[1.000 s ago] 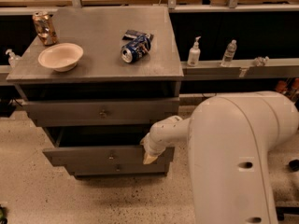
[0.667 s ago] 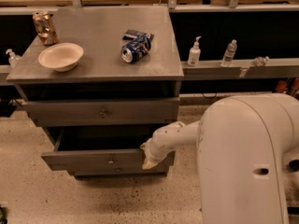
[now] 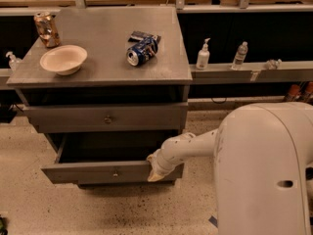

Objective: Open middle drawer

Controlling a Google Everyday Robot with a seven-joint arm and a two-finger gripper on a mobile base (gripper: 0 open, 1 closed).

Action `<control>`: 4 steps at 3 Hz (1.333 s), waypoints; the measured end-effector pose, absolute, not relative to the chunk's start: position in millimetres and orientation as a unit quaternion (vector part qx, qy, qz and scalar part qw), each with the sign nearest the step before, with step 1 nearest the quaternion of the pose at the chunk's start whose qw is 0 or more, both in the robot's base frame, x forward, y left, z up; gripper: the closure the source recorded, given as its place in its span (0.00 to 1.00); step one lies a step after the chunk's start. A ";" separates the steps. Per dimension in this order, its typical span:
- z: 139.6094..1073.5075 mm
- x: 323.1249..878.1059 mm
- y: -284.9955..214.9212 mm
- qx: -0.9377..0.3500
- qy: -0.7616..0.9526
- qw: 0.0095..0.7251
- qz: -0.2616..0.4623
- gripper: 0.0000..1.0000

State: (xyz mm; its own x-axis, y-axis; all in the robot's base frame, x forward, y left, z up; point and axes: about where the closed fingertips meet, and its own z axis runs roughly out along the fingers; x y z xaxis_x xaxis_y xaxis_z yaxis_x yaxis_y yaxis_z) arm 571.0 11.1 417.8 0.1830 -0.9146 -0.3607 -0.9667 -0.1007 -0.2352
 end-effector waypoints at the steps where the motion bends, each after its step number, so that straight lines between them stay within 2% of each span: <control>1: 419.1 570.9 11.1 -0.739 0.636 0.212 0.062 0.54; 2: 419.2 570.9 11.1 -0.739 0.636 0.212 0.062 0.44; 3: 419.9 570.9 11.1 -0.739 0.636 0.212 0.062 0.26; 4: 418.8 569.9 11.8 -0.740 0.636 0.211 0.063 0.03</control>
Offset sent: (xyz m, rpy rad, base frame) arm -0.1093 0.0084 0.0368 0.0922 0.0923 -0.1271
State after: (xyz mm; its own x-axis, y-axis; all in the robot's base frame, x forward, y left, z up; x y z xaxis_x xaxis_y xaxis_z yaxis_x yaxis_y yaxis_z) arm 569.9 11.8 418.8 0.1834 -0.9143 -0.3611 -0.9672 -0.1021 -0.2328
